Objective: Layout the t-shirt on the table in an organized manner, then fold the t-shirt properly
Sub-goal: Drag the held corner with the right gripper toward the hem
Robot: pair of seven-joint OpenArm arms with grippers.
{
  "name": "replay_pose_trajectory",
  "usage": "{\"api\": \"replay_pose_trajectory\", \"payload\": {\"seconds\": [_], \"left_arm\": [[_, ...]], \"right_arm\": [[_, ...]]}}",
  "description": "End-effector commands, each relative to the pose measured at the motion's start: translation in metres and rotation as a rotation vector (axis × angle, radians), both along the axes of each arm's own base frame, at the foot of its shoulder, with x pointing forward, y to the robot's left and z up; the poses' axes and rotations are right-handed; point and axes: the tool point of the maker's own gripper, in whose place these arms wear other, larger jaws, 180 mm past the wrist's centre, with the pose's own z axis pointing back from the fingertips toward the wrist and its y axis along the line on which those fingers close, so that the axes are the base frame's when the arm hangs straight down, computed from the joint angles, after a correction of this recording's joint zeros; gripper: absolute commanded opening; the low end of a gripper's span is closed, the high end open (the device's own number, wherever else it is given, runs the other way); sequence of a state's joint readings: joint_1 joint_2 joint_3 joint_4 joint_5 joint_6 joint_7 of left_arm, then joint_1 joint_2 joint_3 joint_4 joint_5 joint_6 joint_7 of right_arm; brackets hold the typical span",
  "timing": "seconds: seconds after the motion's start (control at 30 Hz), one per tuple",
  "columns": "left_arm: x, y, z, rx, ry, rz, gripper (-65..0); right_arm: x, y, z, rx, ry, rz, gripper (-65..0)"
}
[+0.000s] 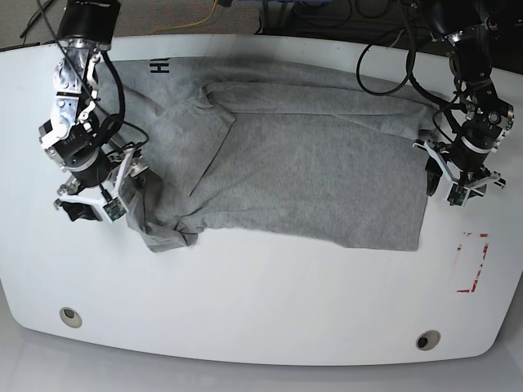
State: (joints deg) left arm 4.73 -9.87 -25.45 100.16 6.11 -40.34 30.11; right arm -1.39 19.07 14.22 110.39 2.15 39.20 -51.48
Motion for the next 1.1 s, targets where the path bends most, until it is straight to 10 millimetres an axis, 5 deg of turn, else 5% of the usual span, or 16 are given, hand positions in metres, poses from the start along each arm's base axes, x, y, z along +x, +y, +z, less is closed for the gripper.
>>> {"api": "replay_pose_trajectory", "payload": {"seconds": [0.0, 0.17, 0.37, 0.4, 1.07], "left_arm": [[0.008, -0.001, 0.016, -0.005, -0.060, -0.009, -38.3], [0.009, -0.001, 0.017, -0.007, -0.065, -0.009, -38.3], [0.010, -0.002, 0.018, -0.009, -0.067, -0.011, -38.3], [0.010, -0.002, 0.018, -0.008, -0.069, -0.012, -38.3], [0.008, -0.001, 0.017, -0.007, -0.066, -0.009, -38.3]], "right_arm": [[-0.004, 0.016, 0.007, 0.035, -0.033, 0.032, -12.3], [-0.013, 0.026, -0.006, 0.070, 0.000, 0.033, -23.6], [-0.011, 0.040, -0.018, 0.142, 0.019, 0.016, -62.6], [-0.010, 0.039, -0.019, 0.142, 0.022, 0.014, -65.0], [0.014, 0.031, -0.086, 0.313, 0.209, -0.064, -65.0]]}}
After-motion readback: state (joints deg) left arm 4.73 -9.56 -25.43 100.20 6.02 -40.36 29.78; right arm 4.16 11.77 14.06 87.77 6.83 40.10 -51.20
